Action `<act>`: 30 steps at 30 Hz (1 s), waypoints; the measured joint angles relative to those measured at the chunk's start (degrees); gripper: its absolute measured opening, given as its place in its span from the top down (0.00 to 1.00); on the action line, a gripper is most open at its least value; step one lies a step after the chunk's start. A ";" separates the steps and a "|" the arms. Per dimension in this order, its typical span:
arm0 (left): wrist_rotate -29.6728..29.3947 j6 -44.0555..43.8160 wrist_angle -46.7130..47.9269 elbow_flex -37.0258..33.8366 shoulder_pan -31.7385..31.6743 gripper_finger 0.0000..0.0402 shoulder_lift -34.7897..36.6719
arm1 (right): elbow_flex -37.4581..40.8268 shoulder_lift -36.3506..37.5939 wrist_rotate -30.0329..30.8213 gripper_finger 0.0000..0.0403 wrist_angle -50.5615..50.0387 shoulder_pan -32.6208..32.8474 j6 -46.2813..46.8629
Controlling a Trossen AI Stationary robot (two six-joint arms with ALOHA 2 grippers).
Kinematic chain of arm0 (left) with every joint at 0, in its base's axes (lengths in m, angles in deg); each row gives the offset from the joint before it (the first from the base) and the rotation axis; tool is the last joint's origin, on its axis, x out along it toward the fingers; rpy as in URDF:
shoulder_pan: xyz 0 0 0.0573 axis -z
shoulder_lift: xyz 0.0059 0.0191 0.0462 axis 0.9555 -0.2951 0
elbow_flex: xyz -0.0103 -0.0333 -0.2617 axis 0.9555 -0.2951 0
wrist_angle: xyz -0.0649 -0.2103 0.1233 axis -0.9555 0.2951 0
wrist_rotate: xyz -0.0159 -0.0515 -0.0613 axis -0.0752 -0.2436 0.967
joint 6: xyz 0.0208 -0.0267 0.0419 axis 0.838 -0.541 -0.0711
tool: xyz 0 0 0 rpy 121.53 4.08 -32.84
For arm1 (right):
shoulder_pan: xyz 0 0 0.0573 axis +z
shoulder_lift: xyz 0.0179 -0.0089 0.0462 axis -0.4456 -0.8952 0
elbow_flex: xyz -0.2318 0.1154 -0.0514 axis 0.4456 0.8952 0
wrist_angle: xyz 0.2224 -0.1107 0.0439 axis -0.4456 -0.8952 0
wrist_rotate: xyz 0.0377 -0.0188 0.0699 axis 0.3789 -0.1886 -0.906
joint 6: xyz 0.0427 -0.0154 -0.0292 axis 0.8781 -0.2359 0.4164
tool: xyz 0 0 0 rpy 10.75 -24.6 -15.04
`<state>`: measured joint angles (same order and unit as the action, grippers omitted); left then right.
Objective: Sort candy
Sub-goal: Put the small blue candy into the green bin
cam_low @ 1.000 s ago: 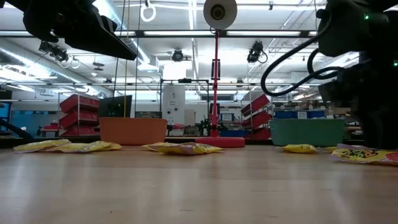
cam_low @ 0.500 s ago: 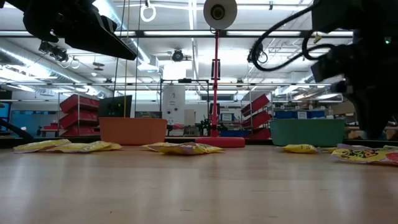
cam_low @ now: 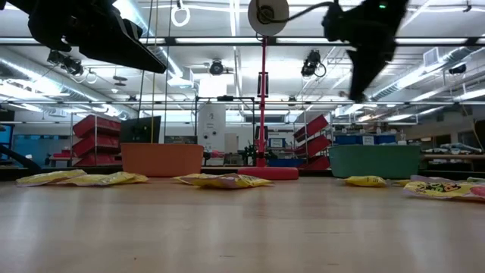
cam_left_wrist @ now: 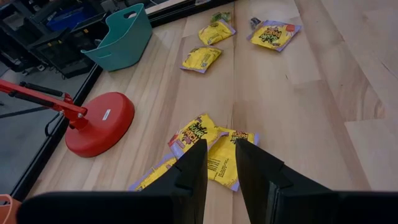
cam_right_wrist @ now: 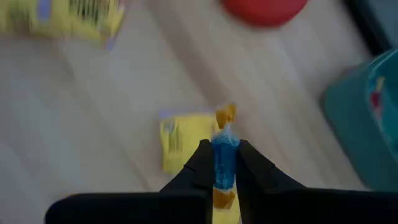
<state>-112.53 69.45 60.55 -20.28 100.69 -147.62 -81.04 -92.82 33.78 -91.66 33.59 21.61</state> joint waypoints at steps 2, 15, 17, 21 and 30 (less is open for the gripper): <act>0.00 0.02 -0.02 0.00 0.00 0.78 0.00 | -2.34 0.00 -0.02 0.92 0.26 -3.14 -2.12; 0.00 0.13 -0.04 0.00 0.01 0.78 0.00 | -7.20 -0.30 0.86 0.94 1.39 -28.65 0.38; 0.00 0.13 -0.04 0.00 0.00 0.78 0.00 | -7.19 -0.80 0.79 0.94 1.54 -33.04 -0.72; -0.01 0.13 -0.12 0.00 0.01 0.78 0.00 | -7.13 -2.17 -1.36 0.94 3.92 -40.91 -4.07; -0.02 -0.02 -0.17 0.00 0.01 0.78 0.00 | -6.81 -10.36 -10.44 0.94 11.40 -50.61 -8.87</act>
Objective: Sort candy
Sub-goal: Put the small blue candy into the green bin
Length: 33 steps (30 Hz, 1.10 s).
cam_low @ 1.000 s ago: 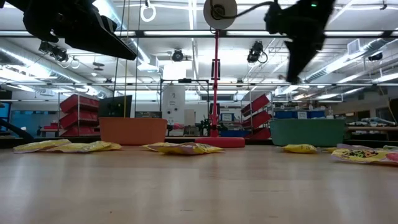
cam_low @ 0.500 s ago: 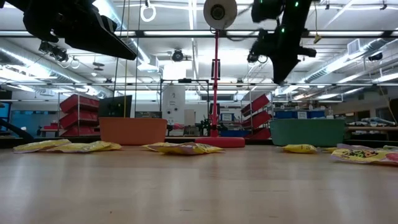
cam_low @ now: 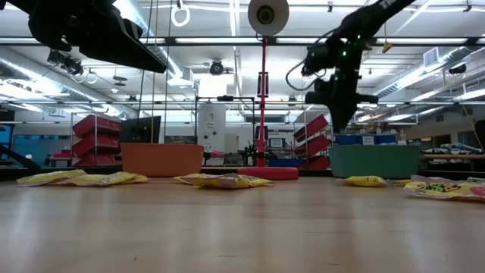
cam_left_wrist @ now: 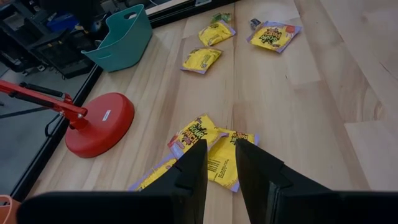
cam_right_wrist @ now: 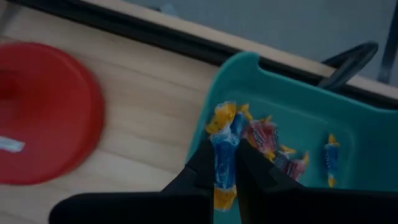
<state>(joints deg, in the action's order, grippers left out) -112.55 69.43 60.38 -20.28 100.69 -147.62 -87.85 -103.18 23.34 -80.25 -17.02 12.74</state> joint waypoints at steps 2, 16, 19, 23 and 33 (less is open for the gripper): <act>0.00 0.00 0.00 -0.02 -0.02 0.78 0.00 | 0.00 -1.99 -0.04 0.94 -0.17 -0.97 -0.01; 0.00 -0.07 0.04 0.00 -0.02 0.78 0.00 | 0.02 -10.67 -0.04 0.93 0.53 -3.24 0.23; 0.00 -0.22 0.07 -0.02 0.00 0.78 0.00 | 0.04 -11.19 -0.02 0.91 1.13 -3.28 0.15; 0.00 -0.24 0.15 0.00 0.00 0.78 0.00 | 0.04 -10.90 0.13 0.90 2.49 -3.28 0.05; 0.00 -0.24 0.20 0.00 0.00 0.78 0.00 | 0.04 -10.86 0.25 0.89 2.62 -3.28 -0.01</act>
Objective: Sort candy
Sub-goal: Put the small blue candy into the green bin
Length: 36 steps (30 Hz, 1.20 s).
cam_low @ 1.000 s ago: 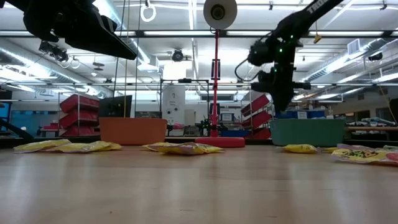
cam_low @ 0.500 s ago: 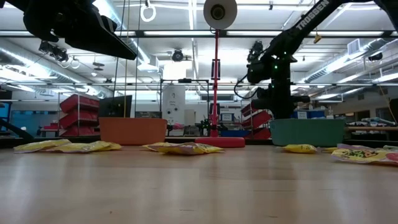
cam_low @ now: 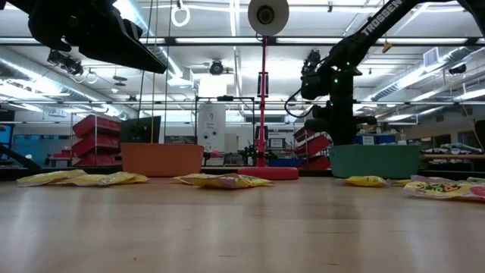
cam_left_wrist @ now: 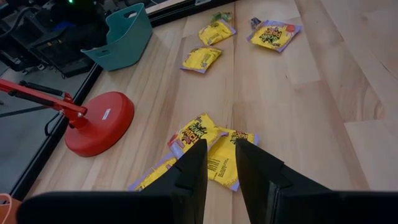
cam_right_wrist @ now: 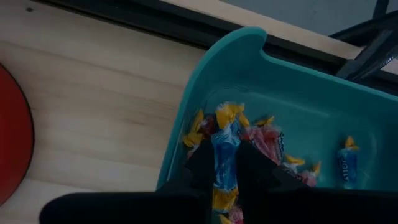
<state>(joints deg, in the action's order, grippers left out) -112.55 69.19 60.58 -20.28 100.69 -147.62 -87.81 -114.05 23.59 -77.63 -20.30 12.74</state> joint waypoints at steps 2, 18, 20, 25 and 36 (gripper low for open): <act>0.00 -0.02 0.00 0.00 0.00 0.78 0.00 | 0.00 0.02 0.00 0.89 0.00 0.00 -0.18; 0.00 -0.23 0.00 0.00 -0.01 0.78 0.00 | 0.00 0.07 -1.75 0.84 0.35 0.00 -1.49; 0.00 -0.24 0.00 0.00 -0.01 0.78 0.00 | 0.00 0.07 -1.75 0.82 0.35 0.00 -1.49; 0.00 -0.26 0.00 0.00 0.00 0.78 0.00 | 0.00 0.07 -1.77 0.78 0.37 0.00 -1.49; 0.01 -0.26 0.01 -0.01 -0.01 0.78 0.00 | 0.00 0.08 -1.79 0.76 0.37 0.00 -1.43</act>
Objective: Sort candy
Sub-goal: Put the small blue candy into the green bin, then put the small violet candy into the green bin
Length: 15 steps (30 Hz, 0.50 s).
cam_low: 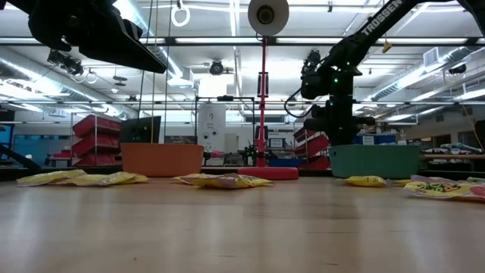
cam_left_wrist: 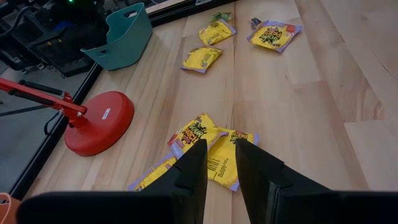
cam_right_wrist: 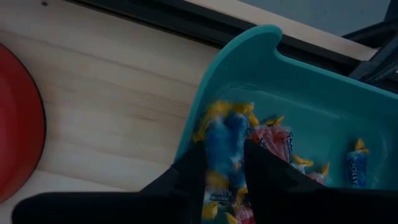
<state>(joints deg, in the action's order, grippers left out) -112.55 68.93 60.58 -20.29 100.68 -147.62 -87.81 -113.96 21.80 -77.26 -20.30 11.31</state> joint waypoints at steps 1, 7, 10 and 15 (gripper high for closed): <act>-0.01 0.00 -0.01 0.01 0.00 0.78 0.00 | 0.00 0.00 0.00 0.76 0.00 0.00 0.15; -0.01 0.00 0.00 0.01 0.00 0.78 0.00 | 0.00 0.02 0.60 0.74 -0.10 0.00 0.06; -0.01 0.00 0.01 0.00 0.00 0.78 0.00 | 0.00 1.03 0.72 0.75 -0.75 0.00 -0.27; -0.01 0.00 0.00 -0.01 0.01 0.78 0.00 | 0.00 5.13 0.96 0.74 -1.25 0.10 -1.13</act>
<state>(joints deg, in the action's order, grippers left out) -112.55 68.93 60.58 -20.30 100.69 -147.62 -87.81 -108.84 22.76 -78.50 -20.20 10.18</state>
